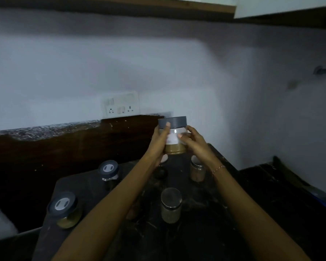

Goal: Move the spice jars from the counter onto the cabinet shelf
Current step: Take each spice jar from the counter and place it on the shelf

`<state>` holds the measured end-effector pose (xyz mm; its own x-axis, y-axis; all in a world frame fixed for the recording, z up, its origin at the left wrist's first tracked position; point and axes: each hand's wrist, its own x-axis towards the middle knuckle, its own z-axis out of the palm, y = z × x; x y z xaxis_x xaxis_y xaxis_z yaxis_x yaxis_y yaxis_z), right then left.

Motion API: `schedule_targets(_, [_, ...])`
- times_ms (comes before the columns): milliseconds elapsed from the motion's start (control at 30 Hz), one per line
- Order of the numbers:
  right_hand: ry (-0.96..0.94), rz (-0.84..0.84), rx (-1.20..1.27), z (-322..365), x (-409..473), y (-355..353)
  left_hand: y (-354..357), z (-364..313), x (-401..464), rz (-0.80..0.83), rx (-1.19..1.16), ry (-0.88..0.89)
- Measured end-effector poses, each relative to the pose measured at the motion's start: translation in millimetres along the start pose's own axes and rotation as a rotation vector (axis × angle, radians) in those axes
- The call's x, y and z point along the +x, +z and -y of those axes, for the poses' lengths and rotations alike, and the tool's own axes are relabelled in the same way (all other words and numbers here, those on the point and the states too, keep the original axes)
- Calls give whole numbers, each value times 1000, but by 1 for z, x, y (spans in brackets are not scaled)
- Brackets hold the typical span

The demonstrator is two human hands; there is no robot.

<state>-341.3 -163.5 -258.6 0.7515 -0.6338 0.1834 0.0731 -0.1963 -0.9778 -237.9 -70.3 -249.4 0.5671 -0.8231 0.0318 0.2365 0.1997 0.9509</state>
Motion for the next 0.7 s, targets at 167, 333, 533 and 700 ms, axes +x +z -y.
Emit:
schedule_targets(167, [-47, 83, 111, 33, 23, 34, -37, -51, -3, 6, 29, 63])
schedule_targets(333, [-78, 196, 261, 71, 46, 56, -74, -98, -3, 40, 78, 165])
schedule_targets(533, [-151, 227, 110, 118, 73, 75, -90, -143, -3, -49, 140, 277])
schedule_targets(700, [-223, 259, 72, 145, 85, 89, -99, -170, -4, -70, 158, 337])
